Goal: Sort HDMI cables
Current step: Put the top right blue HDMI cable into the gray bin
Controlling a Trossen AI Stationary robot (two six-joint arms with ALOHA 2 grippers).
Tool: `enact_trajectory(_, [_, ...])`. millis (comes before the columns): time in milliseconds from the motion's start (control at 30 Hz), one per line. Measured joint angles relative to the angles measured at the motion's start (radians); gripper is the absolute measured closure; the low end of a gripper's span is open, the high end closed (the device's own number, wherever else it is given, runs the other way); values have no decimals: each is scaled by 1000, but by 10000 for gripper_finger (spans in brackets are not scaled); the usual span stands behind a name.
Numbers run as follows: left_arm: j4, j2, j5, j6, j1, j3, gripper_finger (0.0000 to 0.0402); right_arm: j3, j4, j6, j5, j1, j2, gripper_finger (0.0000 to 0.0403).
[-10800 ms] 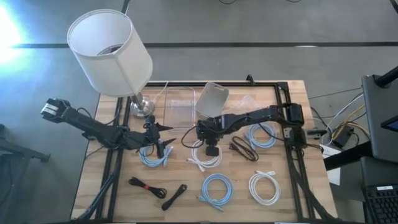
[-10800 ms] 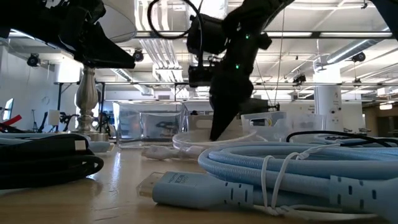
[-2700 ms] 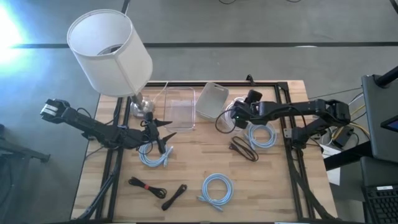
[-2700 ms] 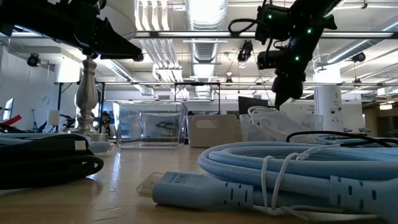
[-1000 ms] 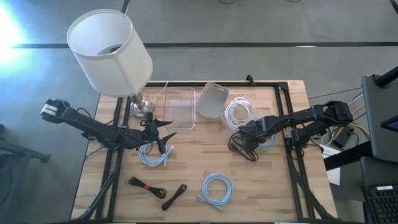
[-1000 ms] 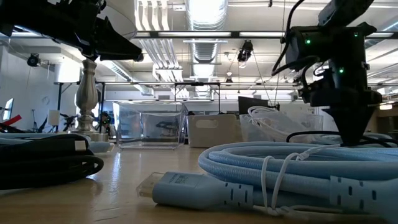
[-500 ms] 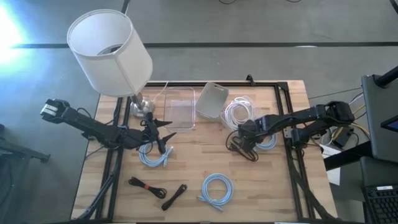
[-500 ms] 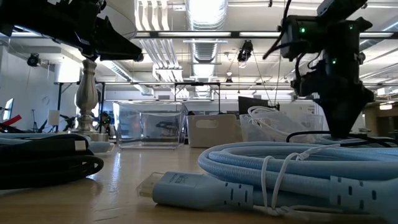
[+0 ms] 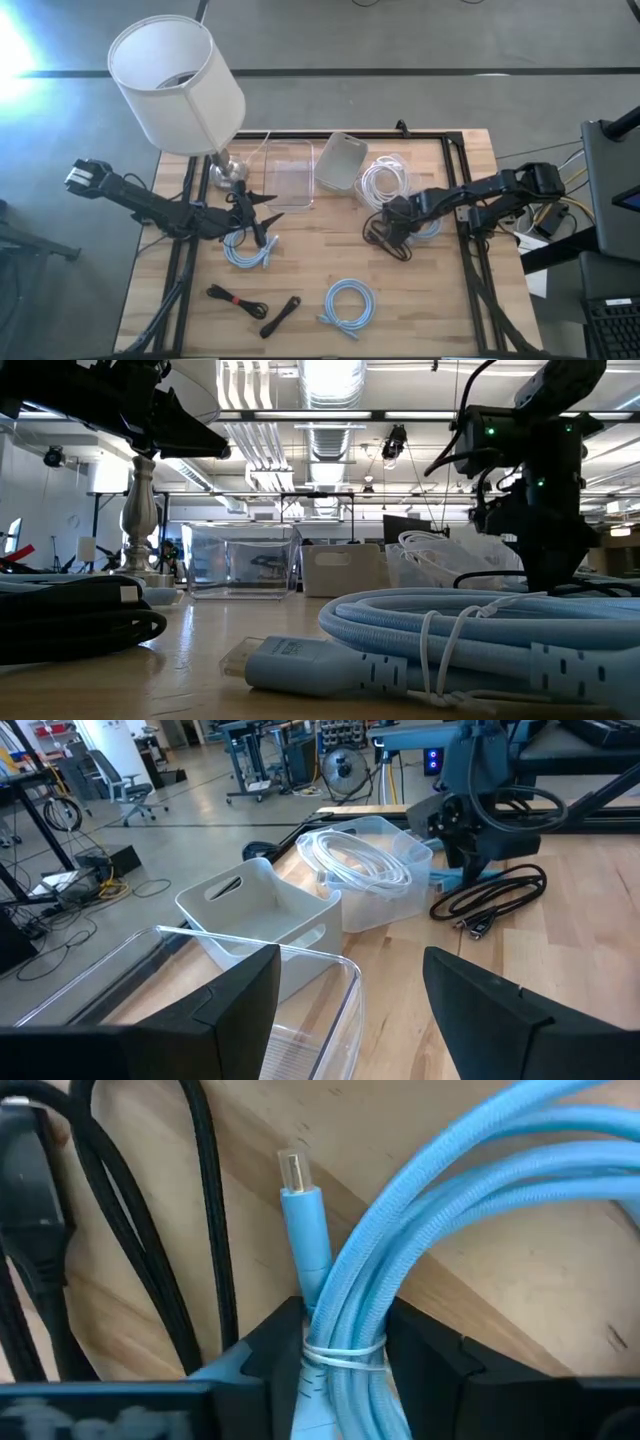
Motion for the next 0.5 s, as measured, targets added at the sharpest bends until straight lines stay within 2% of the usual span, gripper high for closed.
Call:
enact_trajectory(233, [0, 0, 0, -2, 0, 0, 152, 27, -102, 3, -69, 2, -7, 344])
enact_trajectory(400, [-1, 0, 0, -3, 0, 0, 152, 59, -185, 13, -128, 2, -14, 345])
enact_trajectory(500, [-2, 0, 0, -3, 0, 0, 152, 82, -241, 6, -129, 2, -26, 344])
